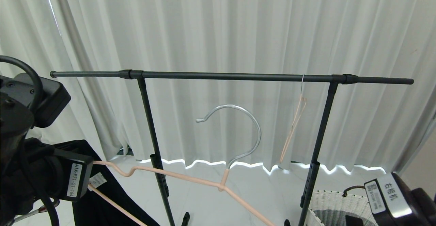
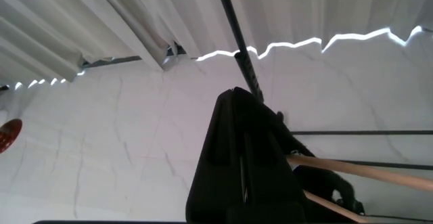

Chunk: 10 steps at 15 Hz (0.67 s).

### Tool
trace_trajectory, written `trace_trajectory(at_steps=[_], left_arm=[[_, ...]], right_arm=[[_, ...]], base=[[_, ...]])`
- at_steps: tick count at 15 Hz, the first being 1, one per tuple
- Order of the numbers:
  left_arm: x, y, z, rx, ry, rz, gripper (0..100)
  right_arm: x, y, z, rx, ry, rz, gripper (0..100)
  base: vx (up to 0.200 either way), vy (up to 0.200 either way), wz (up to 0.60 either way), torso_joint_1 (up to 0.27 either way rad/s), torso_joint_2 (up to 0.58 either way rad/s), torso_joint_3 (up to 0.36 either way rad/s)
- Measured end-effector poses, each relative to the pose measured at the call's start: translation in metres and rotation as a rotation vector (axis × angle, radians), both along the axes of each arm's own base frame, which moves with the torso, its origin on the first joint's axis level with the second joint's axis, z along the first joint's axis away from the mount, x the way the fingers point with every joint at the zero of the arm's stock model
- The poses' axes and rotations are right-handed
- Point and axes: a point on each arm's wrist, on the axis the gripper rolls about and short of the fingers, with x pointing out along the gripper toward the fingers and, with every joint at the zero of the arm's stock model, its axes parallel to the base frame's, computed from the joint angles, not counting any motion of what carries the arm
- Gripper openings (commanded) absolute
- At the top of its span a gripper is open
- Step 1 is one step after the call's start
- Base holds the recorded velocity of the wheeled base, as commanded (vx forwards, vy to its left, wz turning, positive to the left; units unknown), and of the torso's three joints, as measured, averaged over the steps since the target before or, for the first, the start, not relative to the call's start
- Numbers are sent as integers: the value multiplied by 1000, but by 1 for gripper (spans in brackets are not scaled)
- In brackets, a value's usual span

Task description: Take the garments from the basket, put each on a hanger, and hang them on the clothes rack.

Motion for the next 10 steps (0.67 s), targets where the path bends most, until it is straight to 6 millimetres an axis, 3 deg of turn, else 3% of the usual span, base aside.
trace_trajectory(at_steps=[10], left_arm=[[1, 3, -3, 35, -16, 49, 0]], right_arm=[[-1, -7, 2, 11, -5, 1, 0]], base=[[0, 0, 0, 0, 0, 0]])
